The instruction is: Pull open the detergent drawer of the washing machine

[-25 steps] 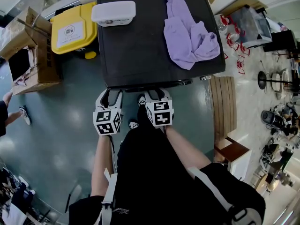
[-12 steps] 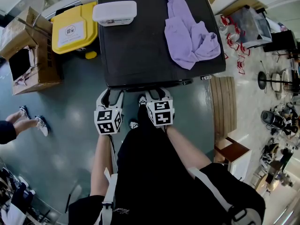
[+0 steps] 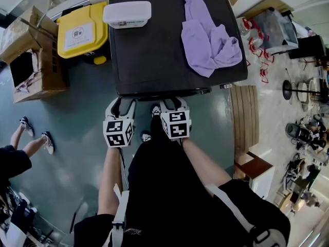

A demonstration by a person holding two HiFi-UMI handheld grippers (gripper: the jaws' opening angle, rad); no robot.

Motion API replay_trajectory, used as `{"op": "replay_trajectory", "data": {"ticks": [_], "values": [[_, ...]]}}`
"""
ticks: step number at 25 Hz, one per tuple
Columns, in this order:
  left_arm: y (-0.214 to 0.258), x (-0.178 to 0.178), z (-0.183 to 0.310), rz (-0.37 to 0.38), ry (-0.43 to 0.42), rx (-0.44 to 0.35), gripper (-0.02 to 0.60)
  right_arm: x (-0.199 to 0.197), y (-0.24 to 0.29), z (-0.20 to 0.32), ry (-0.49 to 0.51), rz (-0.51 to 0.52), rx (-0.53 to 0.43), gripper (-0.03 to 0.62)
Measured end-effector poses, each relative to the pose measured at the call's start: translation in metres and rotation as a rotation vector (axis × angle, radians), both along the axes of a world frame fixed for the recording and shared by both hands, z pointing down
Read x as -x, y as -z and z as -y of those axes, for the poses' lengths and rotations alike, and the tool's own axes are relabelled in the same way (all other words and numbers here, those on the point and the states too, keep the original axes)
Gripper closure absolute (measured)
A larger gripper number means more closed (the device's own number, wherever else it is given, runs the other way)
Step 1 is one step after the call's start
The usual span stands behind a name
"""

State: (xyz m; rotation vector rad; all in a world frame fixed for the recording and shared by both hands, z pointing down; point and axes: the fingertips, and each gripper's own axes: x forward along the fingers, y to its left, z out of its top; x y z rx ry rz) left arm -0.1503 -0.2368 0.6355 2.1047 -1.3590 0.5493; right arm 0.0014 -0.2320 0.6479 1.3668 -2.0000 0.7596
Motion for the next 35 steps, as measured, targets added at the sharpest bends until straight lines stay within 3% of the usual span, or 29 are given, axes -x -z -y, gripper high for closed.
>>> {"op": "replay_trajectory", "data": {"ticks": [13,22,26,35], "values": [[-0.001,0.0,-0.012,0.019,0.007,0.0,0.349,-0.001,-0.001,-0.013,0.004,-0.001,-0.008,0.442],[-0.002,0.0,-0.016,0.058,-0.079,-0.072,0.348,0.001,0.001,-0.013,0.137,0.005,-0.061,0.431],[-0.007,-0.001,-0.014,0.028,-0.1,-0.085,0.337,0.008,-0.001,-0.015,0.232,-0.002,-0.097,0.347],[0.0,-0.01,-0.004,0.005,-0.145,-0.127,0.308,0.004,0.007,-0.005,0.284,0.035,-0.133,0.386]]}}
